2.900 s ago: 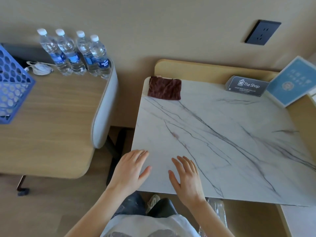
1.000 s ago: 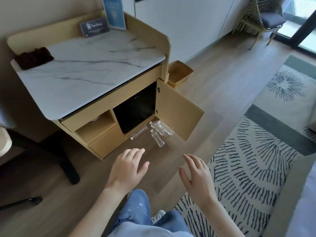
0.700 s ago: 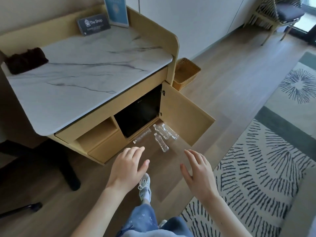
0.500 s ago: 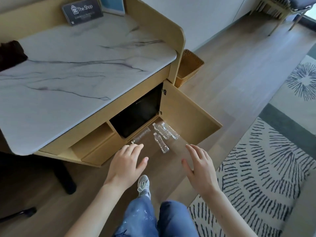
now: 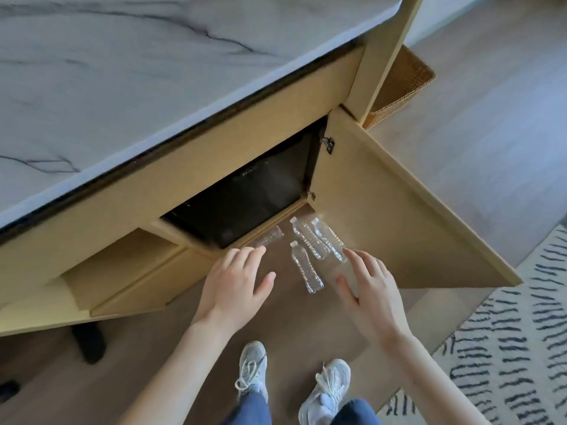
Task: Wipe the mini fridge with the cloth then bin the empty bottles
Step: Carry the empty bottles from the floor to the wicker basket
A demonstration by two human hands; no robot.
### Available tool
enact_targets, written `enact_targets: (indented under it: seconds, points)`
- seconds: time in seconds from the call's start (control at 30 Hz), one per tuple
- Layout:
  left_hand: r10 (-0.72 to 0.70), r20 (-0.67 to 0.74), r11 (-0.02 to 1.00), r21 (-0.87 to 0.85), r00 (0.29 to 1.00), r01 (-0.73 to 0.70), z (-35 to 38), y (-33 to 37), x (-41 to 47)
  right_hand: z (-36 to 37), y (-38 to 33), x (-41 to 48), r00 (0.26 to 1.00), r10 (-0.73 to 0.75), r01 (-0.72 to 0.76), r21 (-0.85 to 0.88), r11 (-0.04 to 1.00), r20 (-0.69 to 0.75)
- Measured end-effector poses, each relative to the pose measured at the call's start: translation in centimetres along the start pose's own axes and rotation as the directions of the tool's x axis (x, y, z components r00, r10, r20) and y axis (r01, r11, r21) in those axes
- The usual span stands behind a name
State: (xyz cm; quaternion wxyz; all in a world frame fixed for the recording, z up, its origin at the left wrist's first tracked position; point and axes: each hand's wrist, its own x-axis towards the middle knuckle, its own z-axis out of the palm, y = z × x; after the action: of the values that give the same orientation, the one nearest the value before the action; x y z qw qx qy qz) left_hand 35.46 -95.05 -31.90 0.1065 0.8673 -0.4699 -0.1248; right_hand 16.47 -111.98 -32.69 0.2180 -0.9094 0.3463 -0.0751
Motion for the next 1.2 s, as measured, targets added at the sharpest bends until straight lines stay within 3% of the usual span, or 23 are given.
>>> enact_targets:
  seconds: [0.2, 0.37, 0.5, 0.57, 0.7, 0.9, 1.07, 1.2]
  points:
    - [-0.084, 0.080, 0.995, 0.061, 0.993, 0.079, 18.1, -5.2, 5.3, 16.9, 10.4, 4.0, 0.993, -0.102, 0.104, -0.040, 0.994, 0.062]
    - [0.046, 0.057, 0.987, 0.152, 0.997, -0.054, 33.5, -11.1, 8.8, 32.9, 18.6, 5.7, 0.977, -0.211, 0.215, -0.141, 0.966, 0.038]
    - [0.054, 0.008, 0.987, 0.152, 0.999, -0.055, 43.6, -14.8, 10.8, 42.5, 22.9, 7.3, 0.950, -0.304, 0.311, -0.181, 0.933, 0.062]
    - [0.078, 0.000, 0.991, 0.108, 0.997, -0.077, 47.3, -16.0, 11.4, 45.8, 24.0, 7.7, 0.958, -0.284, 0.288, -0.161, 0.944, 0.048]
    - [0.077, 0.018, 0.995, 0.065, 0.997, -0.078, 51.9, -16.7, 12.7, 50.0, 25.8, 8.4, 0.980, -0.189, 0.193, -0.079, 0.978, 0.057]
    - [0.082, 0.083, 0.995, 0.041, 0.993, -0.086, 53.5, -15.4, 12.3, 50.6, 26.0, 7.7, 0.995, -0.052, 0.054, -0.013, 0.998, 0.087]
    - [0.041, 0.047, 0.999, -0.027, 0.998, -0.040, 54.5, -14.5, 12.6, 51.2, 25.8, 7.1, 0.978, 0.123, -0.125, -0.001, 0.992, 0.170]
    - [0.032, 0.069, 0.995, -0.101, 0.997, -0.025, 56.0, -14.1, 13.6, 52.0, 26.5, 7.3, 0.968, 0.172, -0.170, -0.027, 0.985, 0.182]
